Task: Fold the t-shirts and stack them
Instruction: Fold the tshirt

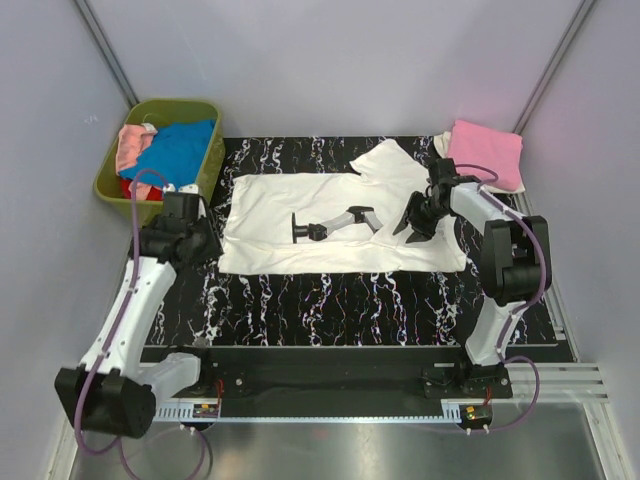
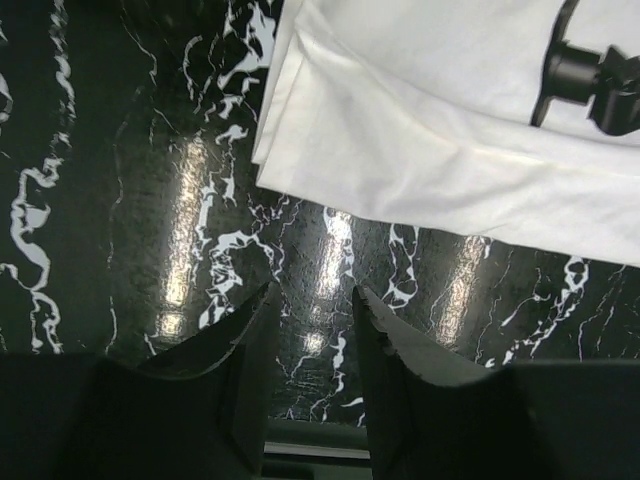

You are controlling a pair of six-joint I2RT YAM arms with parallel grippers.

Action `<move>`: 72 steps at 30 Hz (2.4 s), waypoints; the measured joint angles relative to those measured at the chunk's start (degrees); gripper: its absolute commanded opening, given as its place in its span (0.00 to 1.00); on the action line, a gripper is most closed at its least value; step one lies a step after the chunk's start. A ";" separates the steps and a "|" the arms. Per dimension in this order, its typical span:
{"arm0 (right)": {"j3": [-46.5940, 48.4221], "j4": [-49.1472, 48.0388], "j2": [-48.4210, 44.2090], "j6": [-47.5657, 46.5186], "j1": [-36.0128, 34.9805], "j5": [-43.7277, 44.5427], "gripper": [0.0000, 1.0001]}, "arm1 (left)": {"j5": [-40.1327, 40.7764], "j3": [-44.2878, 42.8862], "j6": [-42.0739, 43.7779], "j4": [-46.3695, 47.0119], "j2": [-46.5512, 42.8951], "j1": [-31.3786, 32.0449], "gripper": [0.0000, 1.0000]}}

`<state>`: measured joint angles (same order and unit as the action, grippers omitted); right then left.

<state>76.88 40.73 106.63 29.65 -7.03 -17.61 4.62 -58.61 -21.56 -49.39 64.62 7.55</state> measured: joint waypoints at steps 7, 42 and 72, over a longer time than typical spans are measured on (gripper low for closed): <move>0.94 -1.97 5.09 0.22 -0.11 -0.11 0.45 | 3.50 3.39 2.16 0.90 -17.62 0.00 0.44; 18.93 3.89 14.03 1.31 -3.45 0.42 0.05 | 8.09 5.66 2.29 1.11 -22.25 0.00 0.47; -11.21 1.46 -9.29 1.97 16.39 7.52 0.61 | -2.97 9.49 -4.04 7.28 -5.40 0.46 0.67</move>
<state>65.67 42.19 97.34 31.62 9.37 -10.09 1.65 -49.12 -25.61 -42.11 59.22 8.01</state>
